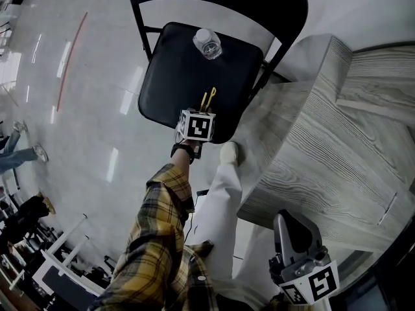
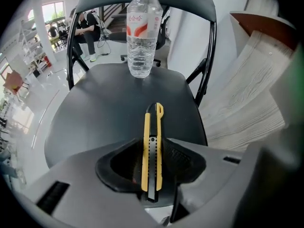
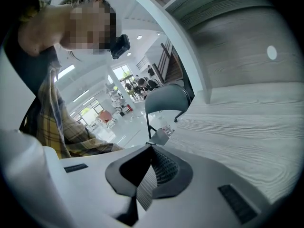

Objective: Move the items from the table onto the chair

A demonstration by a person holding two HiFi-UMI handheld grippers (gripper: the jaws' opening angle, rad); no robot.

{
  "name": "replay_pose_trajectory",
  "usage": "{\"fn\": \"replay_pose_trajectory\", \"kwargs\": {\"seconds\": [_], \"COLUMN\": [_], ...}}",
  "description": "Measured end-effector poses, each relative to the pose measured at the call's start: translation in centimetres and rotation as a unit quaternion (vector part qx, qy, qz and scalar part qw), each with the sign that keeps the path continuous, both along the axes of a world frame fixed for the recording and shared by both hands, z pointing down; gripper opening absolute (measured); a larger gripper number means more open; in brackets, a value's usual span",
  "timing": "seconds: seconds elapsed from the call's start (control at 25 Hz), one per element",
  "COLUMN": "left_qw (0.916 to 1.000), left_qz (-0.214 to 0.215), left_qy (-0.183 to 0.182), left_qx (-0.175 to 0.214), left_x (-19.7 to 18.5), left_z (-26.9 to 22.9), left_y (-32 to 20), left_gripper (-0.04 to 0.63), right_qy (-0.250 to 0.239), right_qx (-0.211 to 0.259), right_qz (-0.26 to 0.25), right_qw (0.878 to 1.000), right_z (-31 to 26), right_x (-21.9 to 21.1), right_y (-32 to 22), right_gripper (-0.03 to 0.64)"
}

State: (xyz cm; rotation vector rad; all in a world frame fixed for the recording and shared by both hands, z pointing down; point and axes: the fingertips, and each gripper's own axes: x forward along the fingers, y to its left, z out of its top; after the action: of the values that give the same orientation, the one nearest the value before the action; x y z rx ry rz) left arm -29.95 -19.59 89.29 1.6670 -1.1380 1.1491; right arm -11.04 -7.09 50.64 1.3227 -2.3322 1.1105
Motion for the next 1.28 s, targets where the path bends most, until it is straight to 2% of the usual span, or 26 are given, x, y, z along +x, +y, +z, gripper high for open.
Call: {"fn": "replay_pose_trajectory", "kwargs": {"seconds": [0.04,0.12,0.24,0.4,0.56,0.76,0.84,1.04,1.16,1.28], "left_qw": [1.0000,0.9999,0.9991,0.9958,0.9926,0.9846,0.9795,0.9601,0.9488,0.9385], "left_qz": [-0.005,-0.014,-0.028,-0.041,-0.012,0.003,0.013,0.073,0.114,0.156], "left_qy": [0.000,0.001,0.014,0.048,0.049,0.051,0.060,0.109,0.141,0.174], "left_qx": [-0.001,0.007,0.029,0.066,0.111,0.167,0.192,0.247,0.259,0.254], "left_x": [-0.2,-0.6,-0.8,0.3,2.0,5.1,7.3,14.8,20.5,27.6], "left_z": [-0.2,-1.0,-4.0,-9.8,-17.9,-28.7,-32.9,-42.4,-46.7,-48.9], "left_y": [0.0,-0.3,-1.0,-0.6,0.6,1.7,2.1,4.2,7.4,11.1], "left_gripper": [0.166,0.179,0.179,0.175,0.122,0.047,0.010,0.005,0.005,0.005], "right_qy": [0.000,-0.002,-0.012,-0.030,-0.042,-0.038,-0.034,-0.013,0.007,0.030], "right_qx": [0.003,0.010,0.022,0.044,0.072,0.114,0.134,0.181,0.193,0.183], "right_qz": [0.001,0.005,0.011,0.022,0.026,0.028,0.038,0.091,0.118,0.147], "right_qw": [1.000,1.000,1.000,0.998,0.996,0.992,0.990,0.979,0.974,0.971], "right_z": [-0.2,-0.7,-1.8,-4.5,-9.0,-15.0,-17.2,-21.1,-22.0,-20.9], "right_x": [0.0,0.1,0.5,1.5,3.1,7.1,9.3,15.9,20.5,26.1], "right_y": [0.0,-0.2,-0.5,-0.7,0.0,1.9,3.1,6.4,8.7,11.3], "right_gripper": [0.018,0.018,0.018,0.018,0.018,0.018,0.018,0.018,0.018,0.018]}}
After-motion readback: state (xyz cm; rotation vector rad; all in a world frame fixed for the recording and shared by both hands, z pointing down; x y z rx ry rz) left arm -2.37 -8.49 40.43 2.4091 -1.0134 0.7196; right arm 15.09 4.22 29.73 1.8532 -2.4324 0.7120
